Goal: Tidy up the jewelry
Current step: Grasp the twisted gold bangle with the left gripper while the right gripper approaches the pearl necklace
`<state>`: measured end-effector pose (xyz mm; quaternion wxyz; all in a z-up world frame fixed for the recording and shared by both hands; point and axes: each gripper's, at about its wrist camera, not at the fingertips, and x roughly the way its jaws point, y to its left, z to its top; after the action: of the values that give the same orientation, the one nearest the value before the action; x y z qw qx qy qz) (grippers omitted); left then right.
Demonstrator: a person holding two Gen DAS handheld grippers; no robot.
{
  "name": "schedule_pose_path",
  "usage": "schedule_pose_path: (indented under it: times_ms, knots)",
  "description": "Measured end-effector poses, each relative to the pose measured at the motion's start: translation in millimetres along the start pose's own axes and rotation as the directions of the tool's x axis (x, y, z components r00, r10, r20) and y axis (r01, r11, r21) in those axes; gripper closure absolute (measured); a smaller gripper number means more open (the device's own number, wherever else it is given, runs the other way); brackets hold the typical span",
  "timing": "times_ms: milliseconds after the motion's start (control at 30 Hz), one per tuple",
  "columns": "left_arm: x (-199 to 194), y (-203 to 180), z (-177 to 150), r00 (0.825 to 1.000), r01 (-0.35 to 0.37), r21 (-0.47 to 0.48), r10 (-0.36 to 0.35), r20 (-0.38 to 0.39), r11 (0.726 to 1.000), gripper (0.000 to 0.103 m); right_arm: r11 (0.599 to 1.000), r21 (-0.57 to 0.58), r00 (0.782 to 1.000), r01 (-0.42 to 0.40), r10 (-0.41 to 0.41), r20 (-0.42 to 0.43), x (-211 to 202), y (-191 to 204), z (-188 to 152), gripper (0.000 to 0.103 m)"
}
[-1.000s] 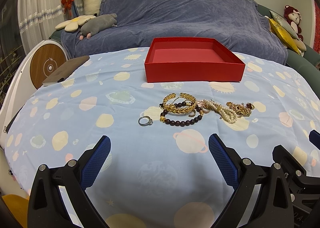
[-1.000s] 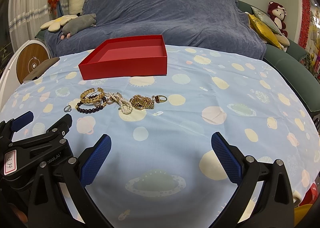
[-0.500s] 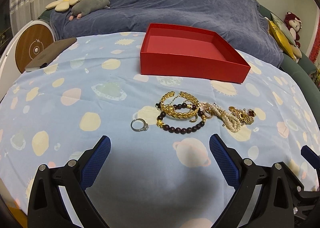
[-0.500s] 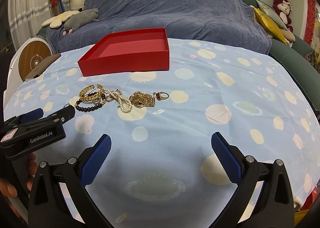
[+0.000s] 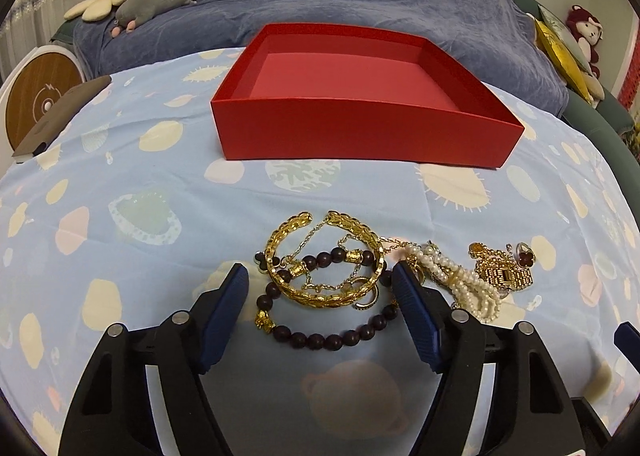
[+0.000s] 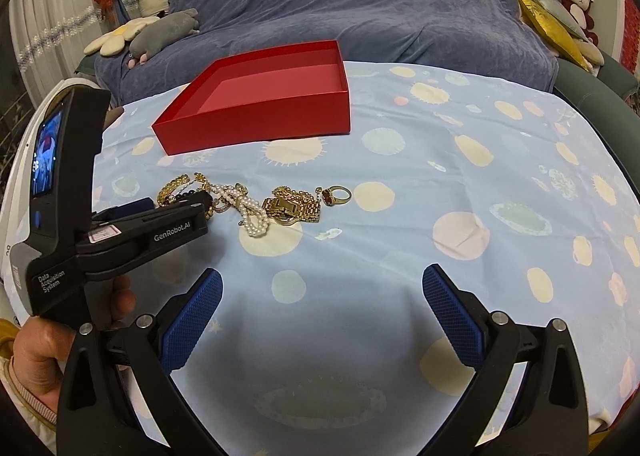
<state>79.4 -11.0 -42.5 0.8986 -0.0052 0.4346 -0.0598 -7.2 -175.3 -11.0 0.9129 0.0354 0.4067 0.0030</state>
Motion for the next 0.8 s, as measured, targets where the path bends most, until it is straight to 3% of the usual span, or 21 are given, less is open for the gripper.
schedule_pose_path:
  times_ms: [100, 300, 500, 667, 800]
  knots:
    - [-1, -4, 1, 1.000, 0.014, 0.021, -0.014, 0.008, 1.000, 0.048, 1.000, 0.010, 1.000, -0.007, 0.007, -0.005, 2, -1, 2, 0.005]
    - [-8, -3, 2, 1.000, 0.026, 0.015, -0.026, 0.017, 1.000, 0.049, 1.000, 0.007, 1.000, -0.011, 0.011, -0.008, 3, 0, 2, 0.005]
    - [-49, 5, 12, 0.996, 0.078, 0.014, -0.078, 0.050, 0.997, 0.049, 0.997, 0.005, 0.997, -0.077, 0.077, -0.021, 1, -1, 6, 0.006]
    - [-91, 15, 42, 0.986, 0.131, 0.046, -0.135, 0.097, 0.990, 0.049, 0.981, -0.034, 0.980, -0.192, 0.189, -0.063, 8, 9, 28, 0.025]
    - [-100, 20, 66, 0.980, 0.142, 0.078, -0.151, 0.129, 0.987, 0.048, 0.969, -0.101, 0.972, -0.227, 0.219, -0.084, 25, 26, 48, 0.039]
